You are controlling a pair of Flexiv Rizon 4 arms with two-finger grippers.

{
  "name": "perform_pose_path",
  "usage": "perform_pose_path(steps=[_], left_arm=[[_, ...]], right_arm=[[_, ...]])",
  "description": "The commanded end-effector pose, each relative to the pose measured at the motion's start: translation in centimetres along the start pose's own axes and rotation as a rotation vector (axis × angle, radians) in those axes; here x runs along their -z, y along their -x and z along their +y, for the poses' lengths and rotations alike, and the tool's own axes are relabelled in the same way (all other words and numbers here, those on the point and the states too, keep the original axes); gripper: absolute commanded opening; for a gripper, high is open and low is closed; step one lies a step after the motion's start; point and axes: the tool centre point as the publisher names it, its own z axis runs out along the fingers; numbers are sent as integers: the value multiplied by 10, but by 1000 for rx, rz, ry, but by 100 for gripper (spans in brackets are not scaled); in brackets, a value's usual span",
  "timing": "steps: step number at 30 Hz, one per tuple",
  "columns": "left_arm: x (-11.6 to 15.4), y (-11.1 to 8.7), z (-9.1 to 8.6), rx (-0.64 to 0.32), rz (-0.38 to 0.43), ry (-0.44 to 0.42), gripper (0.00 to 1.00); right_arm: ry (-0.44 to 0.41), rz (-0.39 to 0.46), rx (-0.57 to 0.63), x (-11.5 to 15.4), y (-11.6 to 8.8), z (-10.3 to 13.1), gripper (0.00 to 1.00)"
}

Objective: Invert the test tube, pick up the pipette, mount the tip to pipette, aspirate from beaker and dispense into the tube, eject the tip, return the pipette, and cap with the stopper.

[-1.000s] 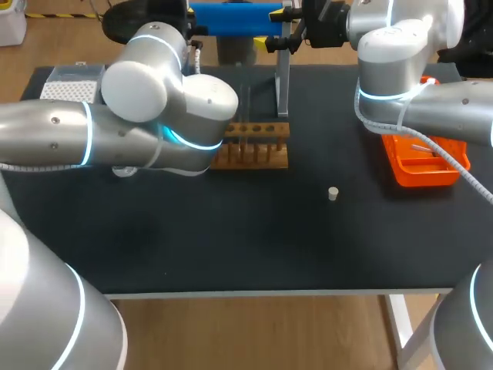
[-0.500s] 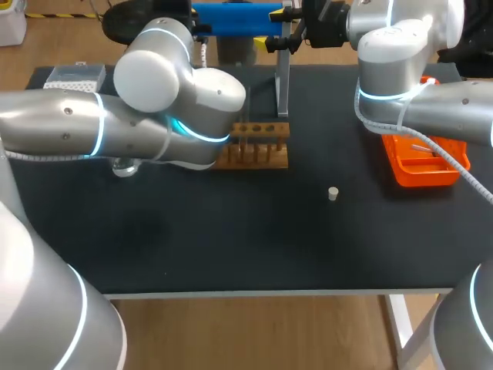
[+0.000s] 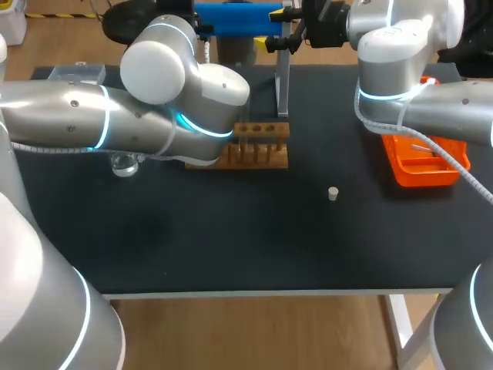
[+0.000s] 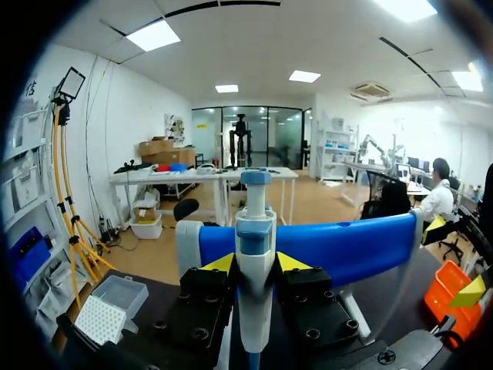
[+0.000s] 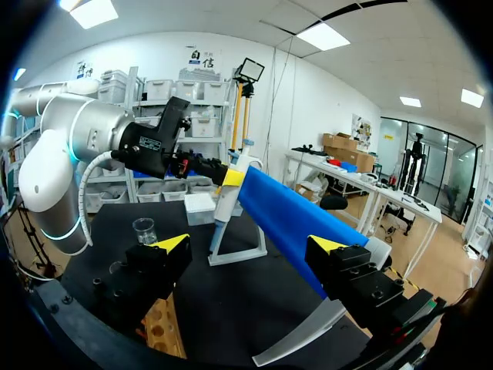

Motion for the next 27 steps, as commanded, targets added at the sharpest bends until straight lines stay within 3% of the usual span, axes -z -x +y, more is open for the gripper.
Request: perform_pose_path(steps=[1, 25, 26, 27], left_arm=[[-2, 0, -3, 0, -5, 19, 0], [-10, 4, 7, 41, -21, 113, 0], [-10, 4, 7, 43, -17, 115, 43], [-10, 4, 7, 44, -16, 117, 96]], right_arm=[[1, 0, 0, 0, 0, 0, 100], [1, 0, 0, 0, 0, 0, 100], [1, 0, 0, 0, 0, 0, 100], [1, 0, 0, 0, 0, 0, 100]])
